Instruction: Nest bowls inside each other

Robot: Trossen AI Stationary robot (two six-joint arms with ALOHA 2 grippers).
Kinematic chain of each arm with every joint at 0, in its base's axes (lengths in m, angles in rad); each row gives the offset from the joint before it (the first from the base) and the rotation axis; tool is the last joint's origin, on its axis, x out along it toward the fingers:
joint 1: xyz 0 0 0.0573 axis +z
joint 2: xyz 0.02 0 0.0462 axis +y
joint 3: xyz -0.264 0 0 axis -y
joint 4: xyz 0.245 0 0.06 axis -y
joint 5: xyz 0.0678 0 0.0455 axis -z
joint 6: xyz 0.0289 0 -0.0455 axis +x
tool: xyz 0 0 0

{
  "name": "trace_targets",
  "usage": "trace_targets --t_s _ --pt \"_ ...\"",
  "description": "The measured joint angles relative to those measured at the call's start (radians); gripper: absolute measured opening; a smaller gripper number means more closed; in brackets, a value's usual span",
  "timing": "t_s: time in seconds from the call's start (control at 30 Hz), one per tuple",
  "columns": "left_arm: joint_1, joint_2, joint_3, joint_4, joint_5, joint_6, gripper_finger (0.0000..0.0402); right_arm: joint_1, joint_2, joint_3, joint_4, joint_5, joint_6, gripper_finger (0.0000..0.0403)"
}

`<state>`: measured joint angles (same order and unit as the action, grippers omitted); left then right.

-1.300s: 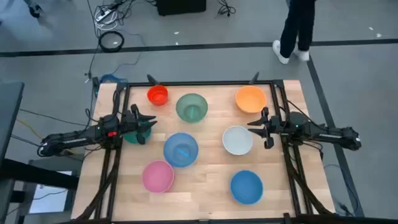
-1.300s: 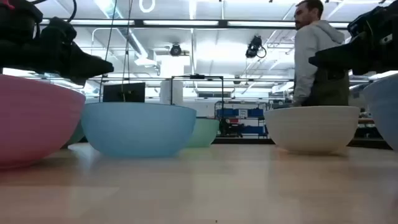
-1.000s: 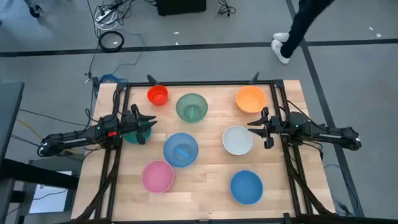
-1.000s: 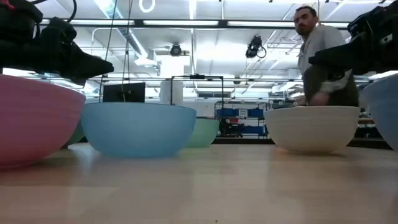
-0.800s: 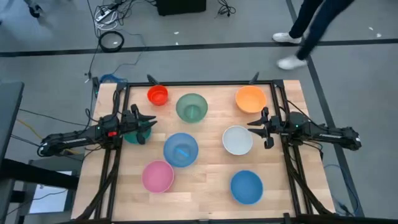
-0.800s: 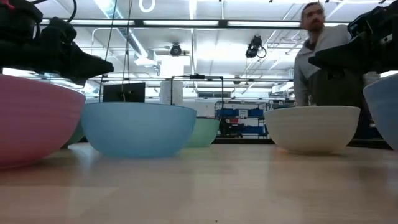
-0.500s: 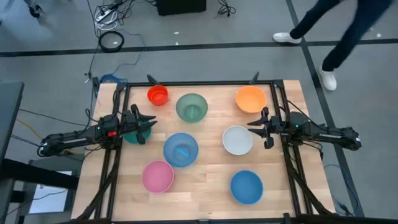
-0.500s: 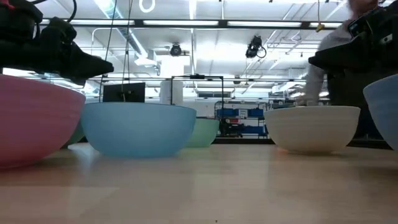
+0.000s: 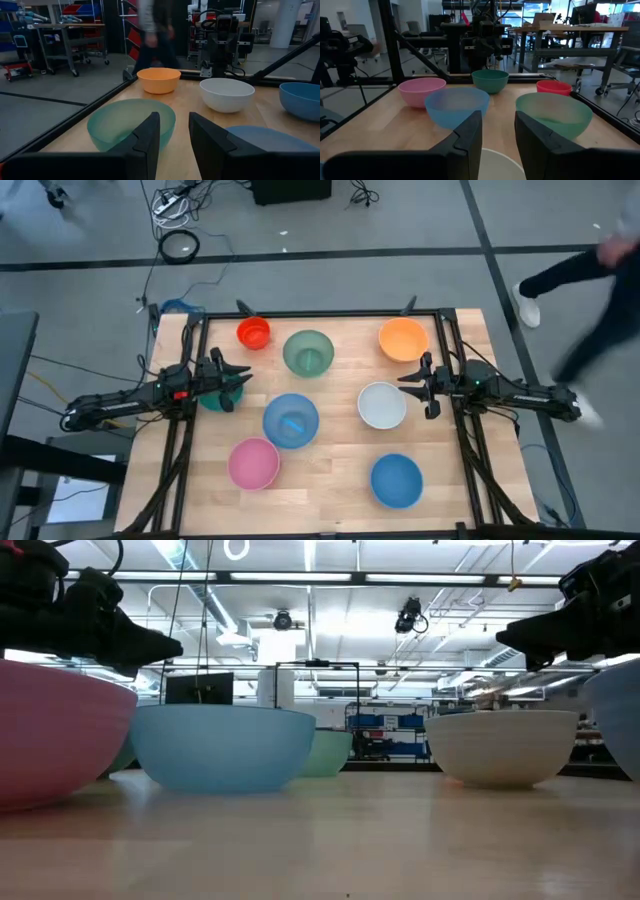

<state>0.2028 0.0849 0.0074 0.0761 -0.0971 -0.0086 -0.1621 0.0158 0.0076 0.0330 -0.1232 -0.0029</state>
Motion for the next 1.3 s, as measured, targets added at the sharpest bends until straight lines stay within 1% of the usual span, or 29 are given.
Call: trace_targets --t_s 0.07,0.17,0.2,0.27,0.4,0.53,0.67,0.9,1.0,1.1,1.17,1.3 --pt "0.000 0.000 0.000 0.000 0.000 0.000 0.0113 0.000 0.000 0.000 0.001 0.000 -0.008 0.0105" --pt "0.000 0.000 0.000 0.000 0.000 0.000 0.0113 -0.001 0.000 0.000 0.049 -0.001 -0.120 0.0105" --pt "0.000 0.000 0.000 0.000 0.000 0.000 0.0113 -0.001 0.000 0.000 0.081 -0.004 -0.132 0.0105" --pt "0.000 0.000 0.000 0.000 0.000 0.000 0.0113 0.000 0.000 0.000 0.146 -0.028 -0.096 0.0105" --pt "0.000 0.000 0.000 0.000 0.000 0.000 0.0113 0.000 0.000 0.000 0.291 -0.072 0.084 0.0105" --pt "0.000 0.000 0.000 0.000 0.000 0.000 0.0113 0.000 0.000 0.000 0.393 -0.072 0.103 0.0105" --pt "0.000 0.000 0.000 0.001 0.000 0.000 0.0113 0.000 0.000 0.000 0.434 -0.072 0.092 0.0105" --pt "0.000 0.000 0.000 0.040 0.000 -0.001 0.0113 0.000 0.000 0.000 0.494 -0.074 0.195 0.0105" --pt "0.000 0.000 0.000 0.071 0.000 -0.049 0.0113 0.000 -0.001 0.000 0.538 -0.072 0.235 0.0105" --pt "0.000 0.000 0.000 0.133 0.000 -0.131 0.0113 0.000 0.000 0.000 0.554 -0.099 0.292 0.0105" --pt "0.000 0.000 0.000 0.176 0.000 -0.183 0.0113 0.000 0.000 0.000 0.554 -0.113 0.294 0.0105" --pt "0.000 0.000 0.000 0.265 0.001 -0.248 0.0113 0.000 0.000 0.000 0.561 -0.098 0.298 0.0105"
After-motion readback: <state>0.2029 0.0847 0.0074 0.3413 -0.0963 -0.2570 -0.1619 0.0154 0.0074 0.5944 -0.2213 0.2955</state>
